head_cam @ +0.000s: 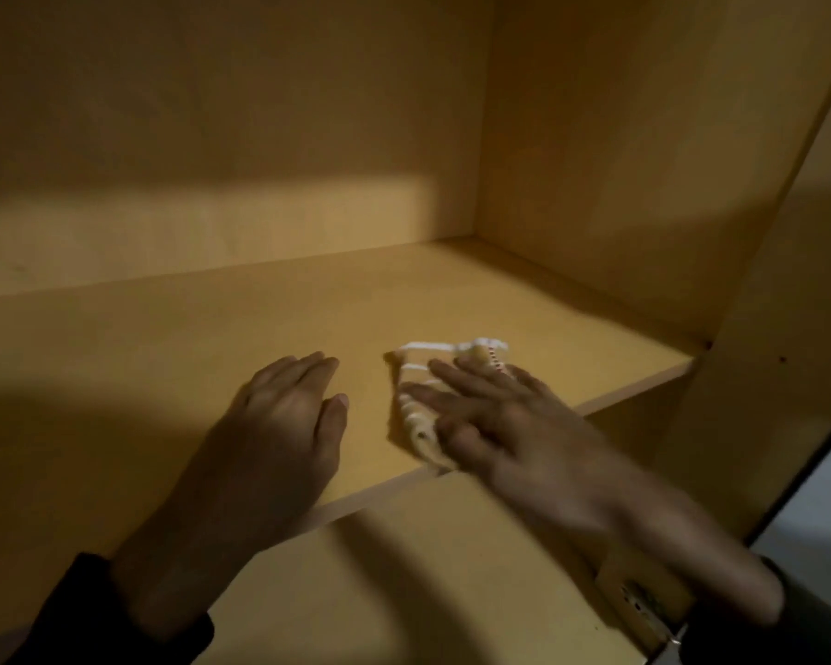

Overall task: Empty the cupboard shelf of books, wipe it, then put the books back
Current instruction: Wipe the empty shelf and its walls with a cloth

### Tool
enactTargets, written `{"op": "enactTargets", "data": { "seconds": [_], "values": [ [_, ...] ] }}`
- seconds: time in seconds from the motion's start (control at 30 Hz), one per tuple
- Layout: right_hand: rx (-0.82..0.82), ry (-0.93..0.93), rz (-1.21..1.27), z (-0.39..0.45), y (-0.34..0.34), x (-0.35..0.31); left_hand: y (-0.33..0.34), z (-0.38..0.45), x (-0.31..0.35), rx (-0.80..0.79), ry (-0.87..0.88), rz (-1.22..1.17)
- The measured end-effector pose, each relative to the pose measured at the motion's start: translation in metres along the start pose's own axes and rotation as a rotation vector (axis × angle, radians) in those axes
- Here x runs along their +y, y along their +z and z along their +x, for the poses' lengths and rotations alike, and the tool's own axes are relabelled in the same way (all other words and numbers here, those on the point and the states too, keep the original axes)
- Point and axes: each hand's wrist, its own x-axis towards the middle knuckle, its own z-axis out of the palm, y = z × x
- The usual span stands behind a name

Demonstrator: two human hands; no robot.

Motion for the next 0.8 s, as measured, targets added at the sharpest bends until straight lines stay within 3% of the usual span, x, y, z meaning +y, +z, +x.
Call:
{"op": "enactTargets", "data": {
  "seconds": [0.07,0.13,0.2,0.27,0.43,0.57,0.7,0.8],
  "values": [
    [0.035,0.112,-0.036,0.001,-0.019,0.051,-0.003,-0.003,-0.003,0.017,-0.023,-0.021],
    [0.071,0.39,-0.096,-0.004,-0.046,0.102,-0.006,-0.006,-0.006,0.013,-0.049,-0.034],
    [0.039,0.527,-0.169,-0.009,-0.053,0.12,-0.005,-0.007,-0.009,0.035,-0.04,-0.029],
    [0.064,0.397,-0.167,-0.008,-0.037,0.09,-0.003,-0.006,-0.008,0.054,-0.019,-0.008],
    [0.034,-0.148,-0.039,-0.009,0.024,-0.065,-0.012,-0.007,-0.006,0.111,0.006,0.0],
    [-0.071,-0.212,0.015,0.023,0.004,-0.037,-0.024,-0.016,-0.02,0.095,-0.028,0.026],
    [-0.092,-0.029,-0.228,0.074,0.018,0.026,-0.04,-0.038,-0.048,0.057,-0.165,0.025],
    [-0.147,-0.351,-0.201,0.082,0.045,-0.037,-0.06,-0.058,-0.073,0.122,-0.259,0.099]
  ]
}}
